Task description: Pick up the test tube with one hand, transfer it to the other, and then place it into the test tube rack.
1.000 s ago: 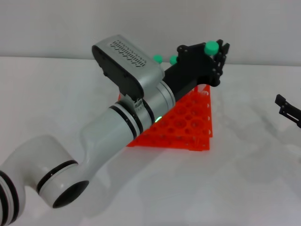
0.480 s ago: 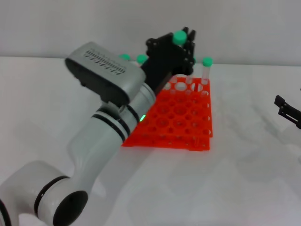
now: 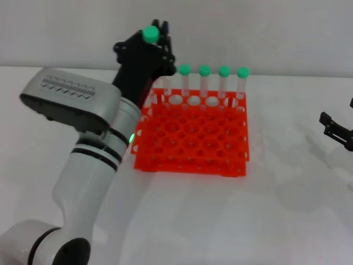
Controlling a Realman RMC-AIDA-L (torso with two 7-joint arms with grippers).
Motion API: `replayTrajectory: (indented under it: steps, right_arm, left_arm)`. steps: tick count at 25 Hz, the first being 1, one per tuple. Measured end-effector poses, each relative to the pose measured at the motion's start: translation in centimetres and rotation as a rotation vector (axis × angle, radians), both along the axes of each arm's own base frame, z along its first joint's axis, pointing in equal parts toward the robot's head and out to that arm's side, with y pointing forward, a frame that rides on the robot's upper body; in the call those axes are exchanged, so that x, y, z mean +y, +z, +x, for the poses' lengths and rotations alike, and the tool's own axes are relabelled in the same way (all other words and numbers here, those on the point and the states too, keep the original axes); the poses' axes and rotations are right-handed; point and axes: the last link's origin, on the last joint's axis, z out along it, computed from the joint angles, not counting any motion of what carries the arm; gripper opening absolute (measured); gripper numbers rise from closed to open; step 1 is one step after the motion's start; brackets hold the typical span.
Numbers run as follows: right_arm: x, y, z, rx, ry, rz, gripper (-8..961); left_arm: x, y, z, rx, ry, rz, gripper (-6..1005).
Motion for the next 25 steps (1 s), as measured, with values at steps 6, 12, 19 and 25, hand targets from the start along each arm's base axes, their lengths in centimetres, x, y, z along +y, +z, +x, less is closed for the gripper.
replayTrajectory:
  steps: [6, 12, 19, 25]
  right_arm:
    - [0.0, -0.2, -0.1, -0.003, 0.003, -0.009, 849]
    - [0.0, -0.4, -0.1, -0.002, 0.001, -0.014, 849]
    - [-0.2, -0.6, -0.1, 0.003, 0.003, -0.019, 848]
    - [-0.3, -0.6, -0.1, 0.005, 0.003, -0.02, 848]
  left_arm:
    - [0.2, 0.5, -1.1, -0.009, 0.042, 0.022, 92]
    - [0.6, 0.8, -1.7, -0.008, 0.061, 0.028, 92]
    - [1.6, 0.9, -2.6, -0.051, 0.087, -0.002, 92]
    - [2.9, 1.0, -3.4, -0.092, 0.103, -0.058, 92]
